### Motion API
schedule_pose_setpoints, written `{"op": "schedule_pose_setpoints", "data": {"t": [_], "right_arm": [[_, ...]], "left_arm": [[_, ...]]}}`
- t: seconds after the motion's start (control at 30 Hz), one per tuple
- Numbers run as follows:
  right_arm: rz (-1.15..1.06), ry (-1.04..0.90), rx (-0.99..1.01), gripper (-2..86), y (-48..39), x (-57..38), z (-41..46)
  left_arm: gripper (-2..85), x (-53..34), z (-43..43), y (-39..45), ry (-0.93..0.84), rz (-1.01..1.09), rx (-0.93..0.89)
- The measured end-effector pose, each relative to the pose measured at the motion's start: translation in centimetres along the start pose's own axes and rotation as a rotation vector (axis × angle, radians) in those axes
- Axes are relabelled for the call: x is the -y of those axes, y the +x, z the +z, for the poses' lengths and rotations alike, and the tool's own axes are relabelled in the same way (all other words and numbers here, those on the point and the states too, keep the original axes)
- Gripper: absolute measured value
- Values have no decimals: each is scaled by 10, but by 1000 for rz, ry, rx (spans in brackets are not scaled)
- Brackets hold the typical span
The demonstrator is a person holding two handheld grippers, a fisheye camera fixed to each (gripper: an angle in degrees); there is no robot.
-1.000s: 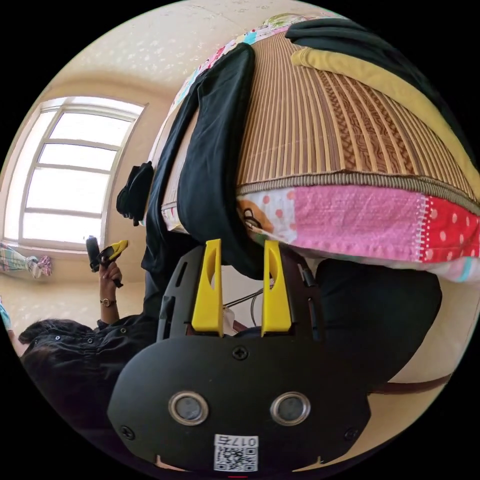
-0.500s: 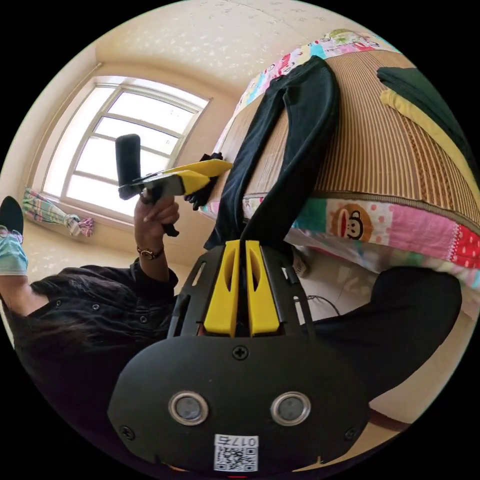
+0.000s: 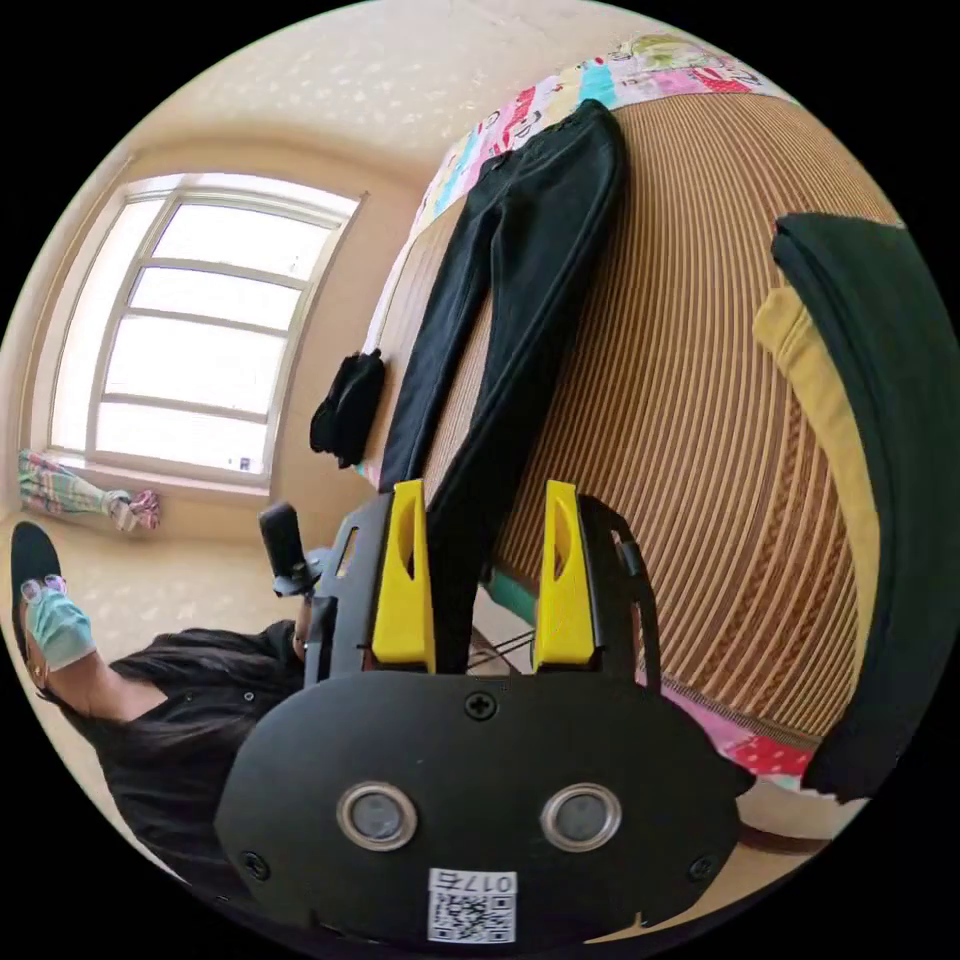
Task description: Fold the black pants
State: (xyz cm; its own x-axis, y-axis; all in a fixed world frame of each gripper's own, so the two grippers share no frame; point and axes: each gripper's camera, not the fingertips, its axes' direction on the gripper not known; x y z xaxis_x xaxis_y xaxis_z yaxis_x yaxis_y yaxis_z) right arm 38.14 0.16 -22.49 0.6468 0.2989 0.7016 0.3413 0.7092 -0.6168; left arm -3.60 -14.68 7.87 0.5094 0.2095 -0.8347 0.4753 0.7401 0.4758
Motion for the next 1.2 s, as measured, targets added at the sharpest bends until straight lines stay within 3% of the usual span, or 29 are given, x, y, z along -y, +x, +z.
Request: {"op": "schedule_pose_setpoints", "data": {"t": [0.2,0.4,0.57,0.63,0.7,0.83,1.0,1.13,1.2], "right_arm": [[110,146,-225,157,40,193,44],[270,262,-273,57,63,287,88],[67,547,-534,33,-75,302,123],[-22,573,-513,32,-131,308,151],[-90,557,-499,36,-180,318,186],[-170,342,-417,61,-227,351,283],[-209,230,-326,73,-228,296,322],[-385,134,-313,80,-214,163,308],[-389,134,-321,87,-197,100,293]], "left_arm": [[36,-14,-49,-25,117,-56,-143],[34,-30,-97,-81,241,-163,-380],[26,-59,-146,-124,370,-240,-492],[25,-74,-166,-139,408,-292,-493],[27,-98,-195,-151,490,-324,-489],[34,-130,-228,-170,587,-420,-410],[43,-161,-254,-194,556,-525,-291],[22,-177,-266,-199,575,-512,-247],[74,-177,-271,-201,590,-486,-214]]}}
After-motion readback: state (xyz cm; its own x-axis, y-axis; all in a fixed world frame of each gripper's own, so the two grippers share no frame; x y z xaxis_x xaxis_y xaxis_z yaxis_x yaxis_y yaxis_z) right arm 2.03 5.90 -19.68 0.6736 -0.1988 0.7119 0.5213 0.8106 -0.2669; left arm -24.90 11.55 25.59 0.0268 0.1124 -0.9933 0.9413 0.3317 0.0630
